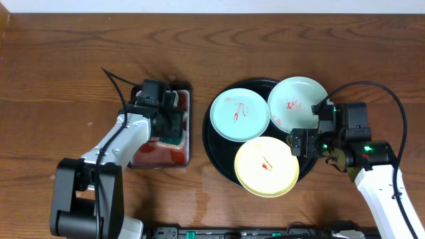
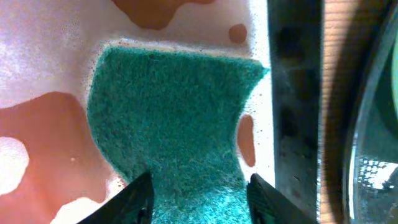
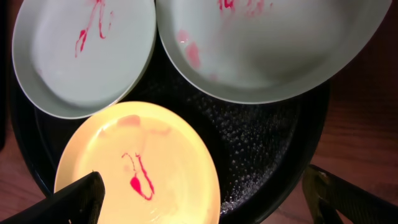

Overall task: Clean dirty plates on tray and stack at the side
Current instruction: 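Grasp the green sponge in the soapy tray with the left gripper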

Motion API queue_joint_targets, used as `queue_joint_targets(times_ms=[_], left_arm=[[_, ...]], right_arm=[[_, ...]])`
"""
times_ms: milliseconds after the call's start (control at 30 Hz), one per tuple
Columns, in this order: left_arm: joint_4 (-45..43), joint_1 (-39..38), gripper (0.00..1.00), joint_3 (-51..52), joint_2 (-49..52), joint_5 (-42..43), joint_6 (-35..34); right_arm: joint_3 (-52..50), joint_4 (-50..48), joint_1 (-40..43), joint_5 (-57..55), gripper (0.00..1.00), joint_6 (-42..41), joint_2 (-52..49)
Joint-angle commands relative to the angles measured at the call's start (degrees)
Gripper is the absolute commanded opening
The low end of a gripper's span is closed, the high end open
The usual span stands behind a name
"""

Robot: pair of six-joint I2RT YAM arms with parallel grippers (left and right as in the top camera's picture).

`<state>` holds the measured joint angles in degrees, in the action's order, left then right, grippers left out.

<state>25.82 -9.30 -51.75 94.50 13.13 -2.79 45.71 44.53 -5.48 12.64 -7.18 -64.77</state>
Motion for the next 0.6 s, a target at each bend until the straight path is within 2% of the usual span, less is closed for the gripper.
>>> queue_joint_targets(times_ms=[0,200,267,333,433,567], left_arm=[[0.17,-0.04,0.46,-0.63,3.08,-1.16,-0.09],[0.2,-0.04,0.37,-0.35,5.11,-1.16,-0.09],[0.39,-0.04,0.3,-0.33,5.16,-1.11,-0.09],[1.09,-0.04,0.27,-0.33,5.16,-1.09,-0.11],[1.95,-0.04,0.08,-0.35,5.16,-1.11,-0.09],[1.81,-0.04,0.07,-0.68,4.94,-1.14,-0.11]], right_arm=[[1.05,-0.15,0.61,0.5,0.99,-0.07,0.0],[1.05,-0.17,0.61,0.5,0.99,-0.04,0.0],[1.05,-0.15,0.61,0.5,0.99,-0.07,0.0],[1.05,-0.15,0.61,0.5,0.99,-0.07,0.0],[1.05,-0.17,0.61,0.5,0.99,-0.07,0.0],[1.05,-0.17,0.61,0.5,0.99,-0.04,0.0]])
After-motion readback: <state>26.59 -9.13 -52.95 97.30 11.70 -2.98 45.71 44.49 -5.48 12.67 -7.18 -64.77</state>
